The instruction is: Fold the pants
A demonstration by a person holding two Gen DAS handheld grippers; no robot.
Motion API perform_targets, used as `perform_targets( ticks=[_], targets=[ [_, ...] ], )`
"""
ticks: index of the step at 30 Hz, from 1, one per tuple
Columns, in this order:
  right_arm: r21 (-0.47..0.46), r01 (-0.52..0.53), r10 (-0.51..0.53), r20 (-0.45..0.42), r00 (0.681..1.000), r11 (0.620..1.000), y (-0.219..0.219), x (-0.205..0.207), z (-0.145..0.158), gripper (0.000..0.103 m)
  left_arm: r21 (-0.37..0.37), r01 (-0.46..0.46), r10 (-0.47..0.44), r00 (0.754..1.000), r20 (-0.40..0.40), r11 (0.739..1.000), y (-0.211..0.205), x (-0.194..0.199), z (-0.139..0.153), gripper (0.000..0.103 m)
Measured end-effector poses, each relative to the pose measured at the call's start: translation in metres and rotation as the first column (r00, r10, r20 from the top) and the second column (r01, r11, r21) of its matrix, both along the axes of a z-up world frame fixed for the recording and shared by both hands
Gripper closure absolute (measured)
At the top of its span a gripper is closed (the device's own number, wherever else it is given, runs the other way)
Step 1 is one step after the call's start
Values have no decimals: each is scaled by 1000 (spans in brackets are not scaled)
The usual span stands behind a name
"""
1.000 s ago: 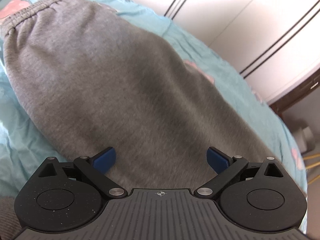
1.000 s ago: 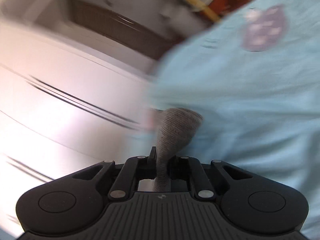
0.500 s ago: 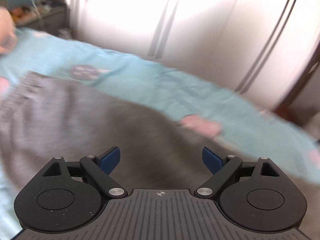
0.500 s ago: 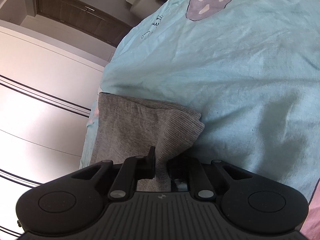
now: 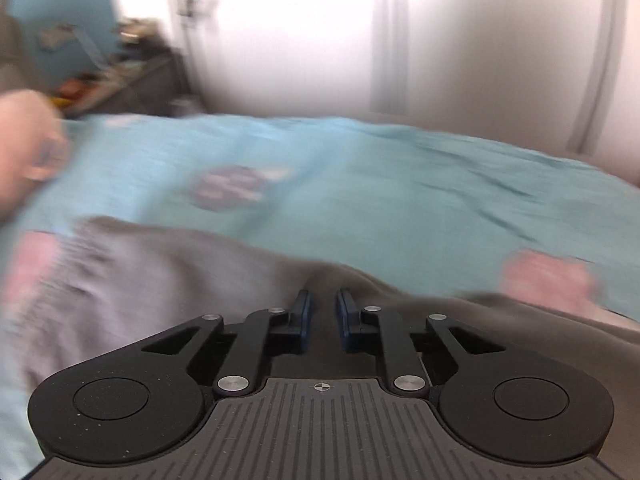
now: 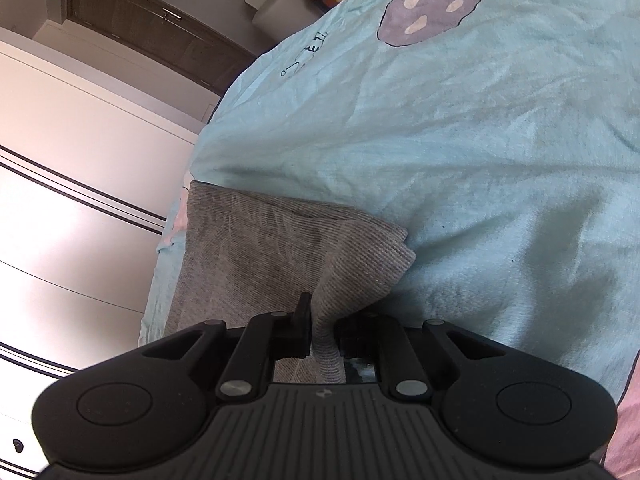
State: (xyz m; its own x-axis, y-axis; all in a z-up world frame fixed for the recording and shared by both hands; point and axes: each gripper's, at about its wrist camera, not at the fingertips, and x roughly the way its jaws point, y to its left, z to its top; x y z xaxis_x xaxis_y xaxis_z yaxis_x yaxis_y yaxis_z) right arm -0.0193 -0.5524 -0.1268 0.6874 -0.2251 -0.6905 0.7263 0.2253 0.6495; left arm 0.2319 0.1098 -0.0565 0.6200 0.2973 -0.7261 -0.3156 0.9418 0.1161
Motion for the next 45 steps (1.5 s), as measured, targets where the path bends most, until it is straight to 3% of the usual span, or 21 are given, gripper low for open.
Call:
perform_targets(
  ticks=[1, 3, 6, 9, 10, 12, 14, 15, 16, 18, 19, 21, 24, 29, 31, 34, 37, 38, 42, 45],
  targets=[
    [1, 2, -2, 2, 1000, 1000, 0, 0, 0, 92, -15, -27, 27, 1000, 11, 1000, 11, -2, 4, 86],
    [1, 4, -4, 3, 1000, 1000, 0, 0, 0, 92, -127, -37, 42, 998, 39, 991, 38, -14, 11, 79],
    [1, 2, -2, 6, 1000, 1000, 0, 0, -1, 92, -289, 8, 5, 999, 46, 957, 69, -37, 16, 55],
    [-4, 0, 0, 14, 1000, 1000, 0, 0, -2, 92, -332, 97, -94, 995, 23, 938, 75, -55, 8, 41],
    [-5, 3, -3, 18, 1000, 1000, 0, -1, -3, 92, -290, 89, -94, 996, -4, 953, 72, -57, 2, 43],
    [-2, 14, -14, 21, 1000, 1000, 1, -1, -3, 92, -77, -21, 15, 997, -70, 997, 72, -55, -13, 50],
    [7, 23, -23, 21, 1000, 1000, 1, -1, -3, 90, 93, -94, 99, 994, -50, 991, 72, -56, -15, 60],
    [8, 22, -22, 16, 1000, 1000, 1, 0, -2, 90, 111, -106, 111, 993, -43, 988, 72, -57, -12, 61],
    [7, 18, -19, 12, 1000, 1000, 0, 0, -1, 90, 90, -115, 119, 992, -41, 989, 70, -59, -5, 57],
    [4, 5, -5, 30, 1000, 1000, 1, 0, 0, 81, 1, -111, 111, 994, -12, 994, 65, -70, 10, 36],
    [-3, -11, 11, 47, 999, 1000, 0, 0, 0, 77, -67, -89, 90, 996, 17, 994, 58, -80, 19, 30],
    [-20, -46, 47, 61, 997, 999, 1, 2, 3, 62, -222, -11, 28, 997, 71, 975, 43, -104, 33, 6],
    [-31, -56, 58, 75, 996, 998, 3, 3, 4, 54, -422, 127, -80, 989, 127, 898, 15, -140, 40, 4],
    [69, -14, 5, 122, 993, 998, -9, -4, -1, 53, -581, 193, -175, 981, 87, 791, -26, -170, 15, 3],
    [96, -19, 4, 153, 988, 995, -13, -9, -3, 53, -599, 167, -131, 986, 103, 783, -21, -172, 17, 3],
    [109, -37, 14, 201, 980, 993, -14, -18, -5, 53, -582, 146, -91, 988, 123, 800, -18, -177, 19, 3],
    [117, -47, 18, 234, 972, 992, -17, -23, -8, 52, -643, 114, -89, 993, 71, 757, -17, -174, 5, 3],
    [121, -47, 16, 248, 969, 992, -18, -25, -9, 47, -653, 96, -89, 995, 45, 751, -15, -168, 1, 3],
    [105, -57, 29, 256, 966, 993, -18, -11, -4, 22, -625, 55, -75, 997, -5, 779, -20, -159, -9, 3],
    [68, -68, 52, 212, 976, 995, -15, 2, 2, 21, -621, 55, -75, 997, -6, 782, -20, -160, -8, 3]
  ],
)
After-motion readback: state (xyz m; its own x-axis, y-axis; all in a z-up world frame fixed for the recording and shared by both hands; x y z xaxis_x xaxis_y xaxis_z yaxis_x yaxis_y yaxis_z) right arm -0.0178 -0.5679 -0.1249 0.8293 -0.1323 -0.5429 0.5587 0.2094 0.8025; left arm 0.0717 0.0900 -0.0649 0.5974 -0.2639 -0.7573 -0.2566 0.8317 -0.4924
